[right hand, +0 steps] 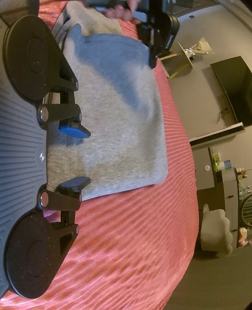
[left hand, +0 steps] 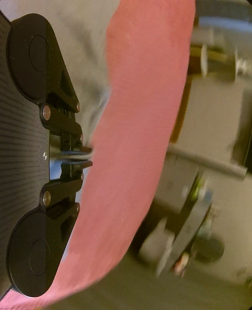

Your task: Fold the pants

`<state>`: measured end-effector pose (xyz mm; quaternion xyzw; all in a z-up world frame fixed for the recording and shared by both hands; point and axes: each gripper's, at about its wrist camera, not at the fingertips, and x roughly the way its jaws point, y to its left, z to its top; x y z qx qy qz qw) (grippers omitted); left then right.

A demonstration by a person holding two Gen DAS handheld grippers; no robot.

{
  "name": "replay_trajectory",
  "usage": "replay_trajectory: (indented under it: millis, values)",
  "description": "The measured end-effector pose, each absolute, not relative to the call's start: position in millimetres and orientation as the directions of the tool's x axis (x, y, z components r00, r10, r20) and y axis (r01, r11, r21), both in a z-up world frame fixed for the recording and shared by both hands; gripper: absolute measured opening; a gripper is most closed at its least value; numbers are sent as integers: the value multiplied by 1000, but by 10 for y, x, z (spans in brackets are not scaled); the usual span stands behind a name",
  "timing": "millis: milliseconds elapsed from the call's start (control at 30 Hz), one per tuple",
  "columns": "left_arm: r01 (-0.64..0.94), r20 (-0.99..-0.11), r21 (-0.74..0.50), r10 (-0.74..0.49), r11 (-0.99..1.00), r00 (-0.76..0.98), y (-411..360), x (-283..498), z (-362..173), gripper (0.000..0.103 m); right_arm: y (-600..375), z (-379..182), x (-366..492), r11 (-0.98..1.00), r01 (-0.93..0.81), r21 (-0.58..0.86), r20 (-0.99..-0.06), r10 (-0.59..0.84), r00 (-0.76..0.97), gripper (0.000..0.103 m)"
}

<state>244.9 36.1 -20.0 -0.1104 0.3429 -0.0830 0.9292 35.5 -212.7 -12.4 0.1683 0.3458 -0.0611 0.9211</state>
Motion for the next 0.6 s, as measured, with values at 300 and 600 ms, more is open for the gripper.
replay_trajectory:
  millis: [300,600]
  values:
    - [231,-709,-410,-468,882,528,573,2048,-268,77,-2117,-174,432,942,203,266,-650,20,760,65]
    - [135,-795,-50,-121,990,594,750,1631,-396,44,-2031,-159,404,967,161,197,-647,5,763,70]
